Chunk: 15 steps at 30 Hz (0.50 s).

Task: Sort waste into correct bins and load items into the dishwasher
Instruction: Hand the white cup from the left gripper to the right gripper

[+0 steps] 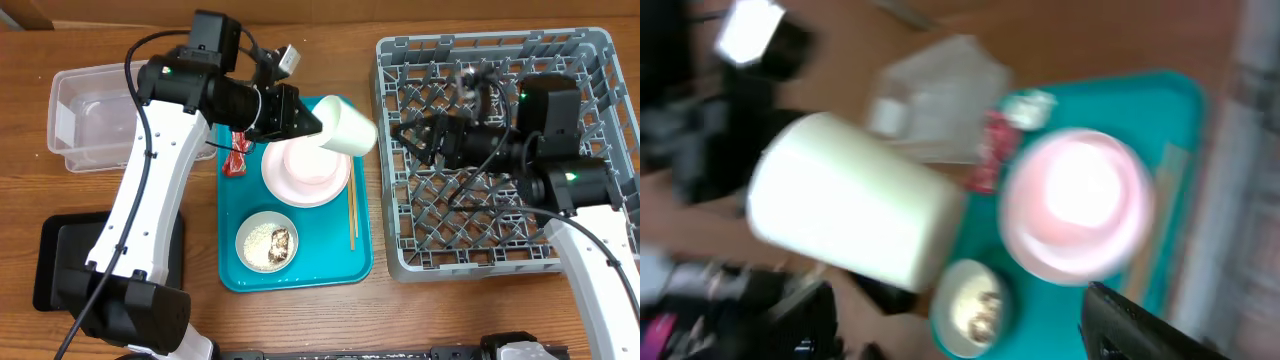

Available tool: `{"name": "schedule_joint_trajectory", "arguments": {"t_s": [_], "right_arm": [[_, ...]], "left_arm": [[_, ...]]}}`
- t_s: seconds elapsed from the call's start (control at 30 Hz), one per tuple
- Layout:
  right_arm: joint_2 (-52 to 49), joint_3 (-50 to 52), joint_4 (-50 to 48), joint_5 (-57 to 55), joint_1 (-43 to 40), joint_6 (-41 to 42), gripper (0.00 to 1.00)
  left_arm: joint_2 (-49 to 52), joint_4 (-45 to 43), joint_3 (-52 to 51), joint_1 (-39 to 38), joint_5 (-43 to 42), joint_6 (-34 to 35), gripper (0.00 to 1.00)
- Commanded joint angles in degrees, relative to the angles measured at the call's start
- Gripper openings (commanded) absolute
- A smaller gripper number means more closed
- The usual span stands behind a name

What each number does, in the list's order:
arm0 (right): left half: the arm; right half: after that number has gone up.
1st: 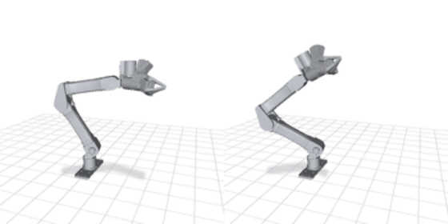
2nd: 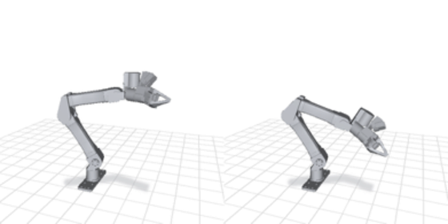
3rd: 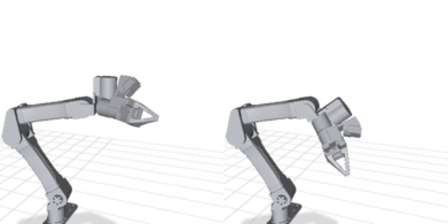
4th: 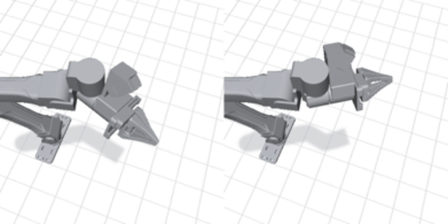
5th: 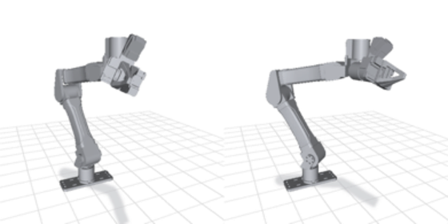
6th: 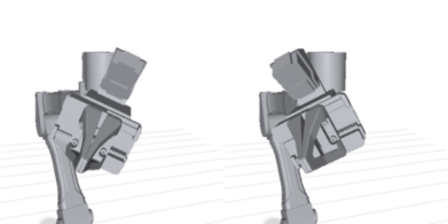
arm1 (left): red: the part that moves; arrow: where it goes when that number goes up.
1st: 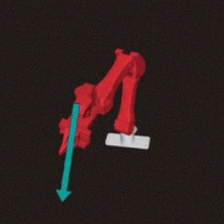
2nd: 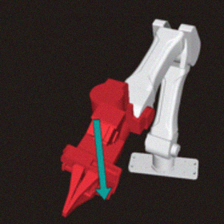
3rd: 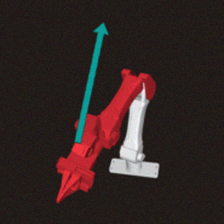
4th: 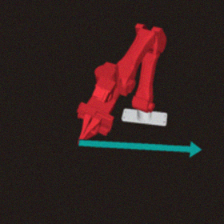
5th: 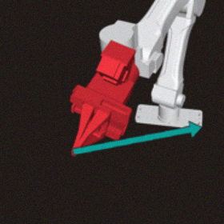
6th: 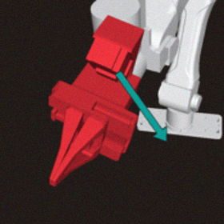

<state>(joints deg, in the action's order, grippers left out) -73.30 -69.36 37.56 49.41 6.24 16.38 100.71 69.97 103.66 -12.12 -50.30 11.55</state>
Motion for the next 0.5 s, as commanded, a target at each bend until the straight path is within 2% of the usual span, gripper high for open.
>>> {"name": "schedule_joint_trajectory", "arguments": {"t_s": [0.0, 0.23, 0.33, 0.47], "right_arm": [[0.28, -1.49, -5.33, 10.71, 4.44, -1.33, 0.80], [0.28, -1.49, -10.16, 7.19, 11.10, -1.40, 0.79], [0.28, -1.49, -10.27, 7.26, 12.28, -1.40, 0.71], [0.31, -1.49, -11.08, 7.30, 13.09, -1.40, 0.73]], "left_arm": [[-0.42, -1.29, 0.85, -0.50, -19.78, -1.29, 0.04], [-0.42, -1.38, 0.85, -0.74, -24.65, -1.29, 0.04], [-0.42, -1.86, 0.85, -0.70, -24.50, -1.29, 0.04], [-0.42, -2.91, 0.85, -0.74, -24.48, -1.27, 0.04]]}}
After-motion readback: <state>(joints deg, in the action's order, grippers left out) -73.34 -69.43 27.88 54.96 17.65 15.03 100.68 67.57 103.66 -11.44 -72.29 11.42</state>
